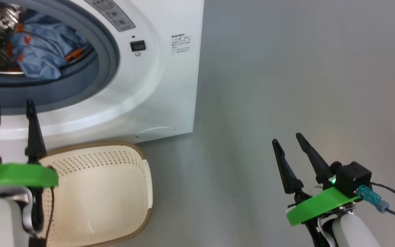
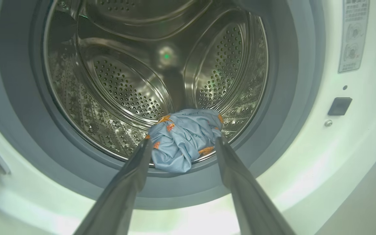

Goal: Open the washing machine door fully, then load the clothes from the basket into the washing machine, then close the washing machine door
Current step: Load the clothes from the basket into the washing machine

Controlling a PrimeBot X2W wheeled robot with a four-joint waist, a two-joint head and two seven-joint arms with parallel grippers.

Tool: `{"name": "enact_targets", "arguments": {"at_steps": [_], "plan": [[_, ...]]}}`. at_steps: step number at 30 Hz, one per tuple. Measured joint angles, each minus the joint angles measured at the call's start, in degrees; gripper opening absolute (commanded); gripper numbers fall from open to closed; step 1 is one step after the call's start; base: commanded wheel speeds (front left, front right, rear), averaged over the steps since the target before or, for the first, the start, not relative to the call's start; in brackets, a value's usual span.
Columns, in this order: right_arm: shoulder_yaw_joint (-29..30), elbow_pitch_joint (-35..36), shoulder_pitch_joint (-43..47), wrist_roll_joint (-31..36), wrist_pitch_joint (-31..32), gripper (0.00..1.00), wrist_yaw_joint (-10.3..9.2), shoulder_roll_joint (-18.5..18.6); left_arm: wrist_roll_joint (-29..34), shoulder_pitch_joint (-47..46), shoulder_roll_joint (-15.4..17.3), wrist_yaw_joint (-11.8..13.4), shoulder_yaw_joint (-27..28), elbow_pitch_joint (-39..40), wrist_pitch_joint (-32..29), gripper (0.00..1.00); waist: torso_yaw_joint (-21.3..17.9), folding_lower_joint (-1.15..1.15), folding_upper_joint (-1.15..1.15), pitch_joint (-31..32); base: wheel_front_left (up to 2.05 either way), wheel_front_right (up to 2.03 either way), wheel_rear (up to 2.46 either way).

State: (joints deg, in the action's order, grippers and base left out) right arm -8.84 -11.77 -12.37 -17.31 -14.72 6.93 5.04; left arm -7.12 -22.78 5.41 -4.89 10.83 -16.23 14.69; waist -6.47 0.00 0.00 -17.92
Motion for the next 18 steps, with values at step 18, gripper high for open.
{"name": "enact_targets", "arguments": {"at_steps": [18], "plan": [[0.3, -0.4, 4.6, 0.0, 0.0, 1.00, 0.00, 0.9, 1.5, 16.0, -2.5, 0.2, -0.9, 7.3, 0.0, 1.00, 1.8, 0.00, 0.00, 9.3, 0.00, 0.00, 0.00]]}}
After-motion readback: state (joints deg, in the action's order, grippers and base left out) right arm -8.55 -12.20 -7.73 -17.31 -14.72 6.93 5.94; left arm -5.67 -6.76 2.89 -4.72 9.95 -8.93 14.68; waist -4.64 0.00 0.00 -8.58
